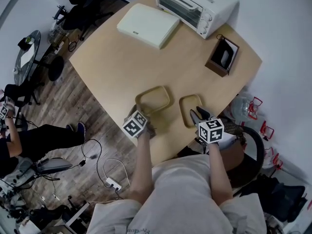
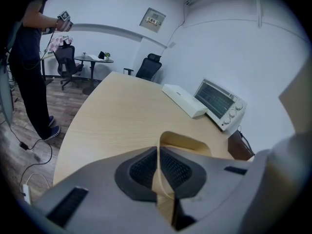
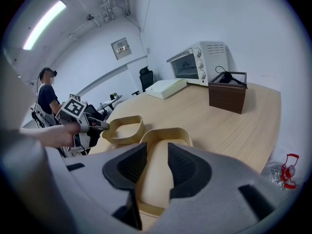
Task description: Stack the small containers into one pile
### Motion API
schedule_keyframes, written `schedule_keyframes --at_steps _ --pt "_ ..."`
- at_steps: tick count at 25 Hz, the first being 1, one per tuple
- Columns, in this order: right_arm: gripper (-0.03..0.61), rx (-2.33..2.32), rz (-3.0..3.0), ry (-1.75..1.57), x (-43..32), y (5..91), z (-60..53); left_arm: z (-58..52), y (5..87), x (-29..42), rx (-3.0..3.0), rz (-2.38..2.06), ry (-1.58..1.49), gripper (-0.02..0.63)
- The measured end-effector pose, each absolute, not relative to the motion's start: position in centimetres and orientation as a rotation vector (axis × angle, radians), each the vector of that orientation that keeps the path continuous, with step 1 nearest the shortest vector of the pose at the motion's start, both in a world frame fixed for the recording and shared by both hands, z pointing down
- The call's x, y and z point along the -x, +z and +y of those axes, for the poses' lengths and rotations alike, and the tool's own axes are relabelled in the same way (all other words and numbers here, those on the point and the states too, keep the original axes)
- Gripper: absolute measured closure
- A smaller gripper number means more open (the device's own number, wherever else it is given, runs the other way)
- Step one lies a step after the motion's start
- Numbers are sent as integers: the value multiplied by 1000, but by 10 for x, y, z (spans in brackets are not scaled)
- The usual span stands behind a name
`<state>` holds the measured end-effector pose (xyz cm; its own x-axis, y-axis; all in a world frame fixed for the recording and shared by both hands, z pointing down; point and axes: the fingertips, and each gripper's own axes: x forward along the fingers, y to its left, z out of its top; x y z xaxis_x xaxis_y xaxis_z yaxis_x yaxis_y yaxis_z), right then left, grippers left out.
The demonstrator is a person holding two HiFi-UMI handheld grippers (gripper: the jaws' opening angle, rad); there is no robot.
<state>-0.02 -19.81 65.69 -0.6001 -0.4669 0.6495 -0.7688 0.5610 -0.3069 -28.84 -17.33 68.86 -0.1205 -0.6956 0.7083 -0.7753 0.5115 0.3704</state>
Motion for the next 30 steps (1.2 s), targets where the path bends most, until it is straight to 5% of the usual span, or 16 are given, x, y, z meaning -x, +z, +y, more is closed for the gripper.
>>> schedule_keyframes --at_steps 16,30 --pt "440 -999 -2314 703 -5 641 -186 -184 636 254 -1476 -1770 59 595" --pt "443 -1049 -2469 1016 -20 617 -156 -188 612 174 -1798 -1529 241 595"
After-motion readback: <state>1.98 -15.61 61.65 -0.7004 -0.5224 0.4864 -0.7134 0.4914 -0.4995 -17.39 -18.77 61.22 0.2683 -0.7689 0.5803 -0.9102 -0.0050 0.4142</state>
